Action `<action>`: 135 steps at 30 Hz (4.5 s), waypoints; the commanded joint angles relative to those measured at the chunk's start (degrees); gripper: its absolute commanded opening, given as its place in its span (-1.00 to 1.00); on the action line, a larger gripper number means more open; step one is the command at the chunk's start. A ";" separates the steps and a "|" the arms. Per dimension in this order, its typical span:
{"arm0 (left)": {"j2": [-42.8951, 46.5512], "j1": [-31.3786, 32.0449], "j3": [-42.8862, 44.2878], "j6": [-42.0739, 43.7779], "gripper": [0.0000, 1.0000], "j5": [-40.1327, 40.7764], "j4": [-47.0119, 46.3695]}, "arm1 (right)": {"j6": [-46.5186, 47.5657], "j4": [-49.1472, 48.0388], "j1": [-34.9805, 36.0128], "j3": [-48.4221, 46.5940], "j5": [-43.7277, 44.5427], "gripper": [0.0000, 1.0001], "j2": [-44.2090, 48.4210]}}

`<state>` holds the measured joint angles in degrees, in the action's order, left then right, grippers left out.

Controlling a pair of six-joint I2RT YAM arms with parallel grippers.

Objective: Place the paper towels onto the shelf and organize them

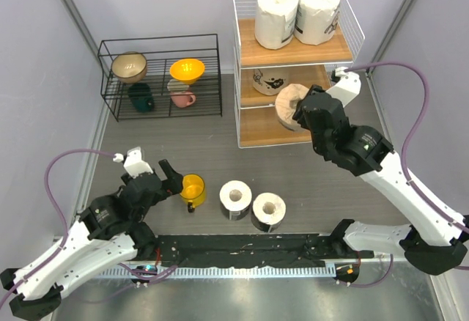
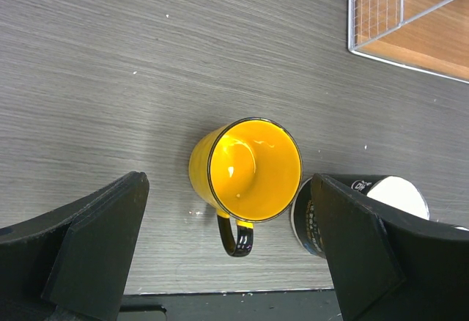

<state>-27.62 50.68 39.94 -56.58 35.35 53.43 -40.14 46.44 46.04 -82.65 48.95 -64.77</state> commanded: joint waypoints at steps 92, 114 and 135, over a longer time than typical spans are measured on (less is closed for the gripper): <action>3.97 0.30 2.07 -0.90 0.99 2.00 2.73 | 0.86 -26.92 -31.72 -2.25 -25.04 -0.39 -6.15; 4.15 0.21 2.24 -0.29 0.99 2.18 2.47 | -0.64 -31.76 -31.72 1.70 -23.37 -0.38 -7.47; 4.24 0.30 2.16 -0.37 0.99 2.26 2.64 | -0.47 -32.64 -31.63 1.97 -26.45 -0.35 -10.55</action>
<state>-23.75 50.68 41.17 -56.82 36.42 56.84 -39.66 19.33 14.50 -79.88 24.05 -74.41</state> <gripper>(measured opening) 0.996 0.464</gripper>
